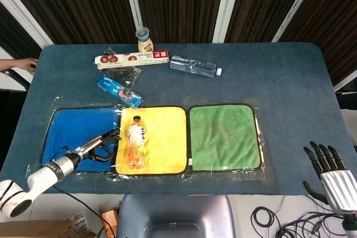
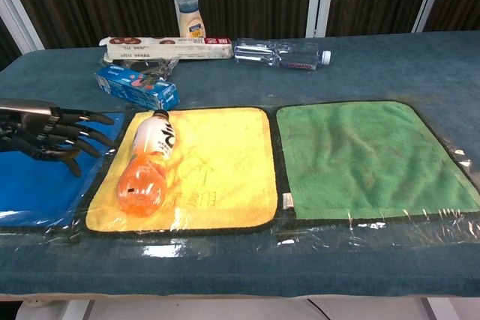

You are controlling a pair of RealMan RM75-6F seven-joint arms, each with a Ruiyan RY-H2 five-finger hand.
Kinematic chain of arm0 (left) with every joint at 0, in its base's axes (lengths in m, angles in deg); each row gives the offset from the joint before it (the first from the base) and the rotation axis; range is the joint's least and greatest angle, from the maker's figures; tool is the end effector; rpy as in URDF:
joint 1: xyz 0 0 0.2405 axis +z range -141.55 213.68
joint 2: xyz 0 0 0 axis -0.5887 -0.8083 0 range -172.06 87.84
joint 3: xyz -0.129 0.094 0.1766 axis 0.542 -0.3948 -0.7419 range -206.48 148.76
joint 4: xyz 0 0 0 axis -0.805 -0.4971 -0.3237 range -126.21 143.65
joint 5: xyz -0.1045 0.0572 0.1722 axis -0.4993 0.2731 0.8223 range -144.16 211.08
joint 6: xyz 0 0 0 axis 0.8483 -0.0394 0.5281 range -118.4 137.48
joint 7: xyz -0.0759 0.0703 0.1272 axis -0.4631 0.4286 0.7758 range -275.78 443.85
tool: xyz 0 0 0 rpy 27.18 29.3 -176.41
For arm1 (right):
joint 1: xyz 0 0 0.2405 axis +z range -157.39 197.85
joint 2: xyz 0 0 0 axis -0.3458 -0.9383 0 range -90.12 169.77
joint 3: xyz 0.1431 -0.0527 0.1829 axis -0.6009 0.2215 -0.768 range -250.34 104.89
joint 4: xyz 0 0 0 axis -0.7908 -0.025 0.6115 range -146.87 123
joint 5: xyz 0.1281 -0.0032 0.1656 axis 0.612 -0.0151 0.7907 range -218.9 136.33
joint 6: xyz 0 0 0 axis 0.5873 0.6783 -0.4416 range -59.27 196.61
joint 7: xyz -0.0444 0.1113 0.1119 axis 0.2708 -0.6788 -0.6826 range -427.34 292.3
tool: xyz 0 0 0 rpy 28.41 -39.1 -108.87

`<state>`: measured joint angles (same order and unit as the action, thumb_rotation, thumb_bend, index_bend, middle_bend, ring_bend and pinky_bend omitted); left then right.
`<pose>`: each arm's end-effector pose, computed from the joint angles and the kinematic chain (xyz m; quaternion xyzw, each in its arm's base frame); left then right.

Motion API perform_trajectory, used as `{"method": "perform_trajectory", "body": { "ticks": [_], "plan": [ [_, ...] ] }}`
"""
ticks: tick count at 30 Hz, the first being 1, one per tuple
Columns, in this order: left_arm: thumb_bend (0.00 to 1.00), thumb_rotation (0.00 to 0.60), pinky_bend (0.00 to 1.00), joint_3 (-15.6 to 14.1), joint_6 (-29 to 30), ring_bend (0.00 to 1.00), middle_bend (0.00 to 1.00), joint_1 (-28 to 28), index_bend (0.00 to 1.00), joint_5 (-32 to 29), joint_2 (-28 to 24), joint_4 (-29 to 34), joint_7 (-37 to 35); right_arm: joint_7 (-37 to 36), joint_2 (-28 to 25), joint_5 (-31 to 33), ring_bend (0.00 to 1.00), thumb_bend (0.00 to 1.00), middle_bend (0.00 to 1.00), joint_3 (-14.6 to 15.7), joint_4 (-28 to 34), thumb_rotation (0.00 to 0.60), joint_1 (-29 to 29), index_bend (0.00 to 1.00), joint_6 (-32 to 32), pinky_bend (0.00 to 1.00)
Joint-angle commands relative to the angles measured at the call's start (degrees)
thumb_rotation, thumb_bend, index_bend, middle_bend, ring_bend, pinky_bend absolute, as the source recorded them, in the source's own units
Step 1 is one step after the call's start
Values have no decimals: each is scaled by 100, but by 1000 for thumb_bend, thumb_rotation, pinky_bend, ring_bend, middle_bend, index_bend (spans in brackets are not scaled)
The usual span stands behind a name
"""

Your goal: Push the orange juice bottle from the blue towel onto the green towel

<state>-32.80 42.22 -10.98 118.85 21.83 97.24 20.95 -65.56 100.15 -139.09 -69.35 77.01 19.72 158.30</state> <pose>-0.2140 0.3242 0.0356 -0.5819 -0.7350 -0.2883 0.1950 -0.3012 -0.1471 0.1581 0.6701 -0.3374 0.3416 0.5661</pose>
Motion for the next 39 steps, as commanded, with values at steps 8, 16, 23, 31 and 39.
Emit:
{"method": "perform_trajectory", "body": {
  "ticks": [8,16,23,31,39],
  "plan": [
    [519,600,350,81,1,173,163,-144,0,261,75,173,-242,20,9,-10,0,227,0,7,8,600,8,0,-15,0],
    [527,600,350,133,-52,171,163,-312,0,379,279,147,-417,-24,-5,-18,0,226,0,8,0,600,2,0,10,0],
    [529,600,345,185,48,169,163,-366,0,383,476,29,-505,-49,-12,-24,0,227,0,8,-17,600,0,0,23,0],
    [546,600,283,257,298,151,163,-411,0,504,869,-265,-1044,-43,-15,-24,0,227,0,9,-11,600,1,0,21,0],
    [547,600,282,138,464,140,162,-582,0,781,1108,-616,-1793,-83,-32,-15,0,227,0,6,-15,600,4,0,21,0]
  ]
}}
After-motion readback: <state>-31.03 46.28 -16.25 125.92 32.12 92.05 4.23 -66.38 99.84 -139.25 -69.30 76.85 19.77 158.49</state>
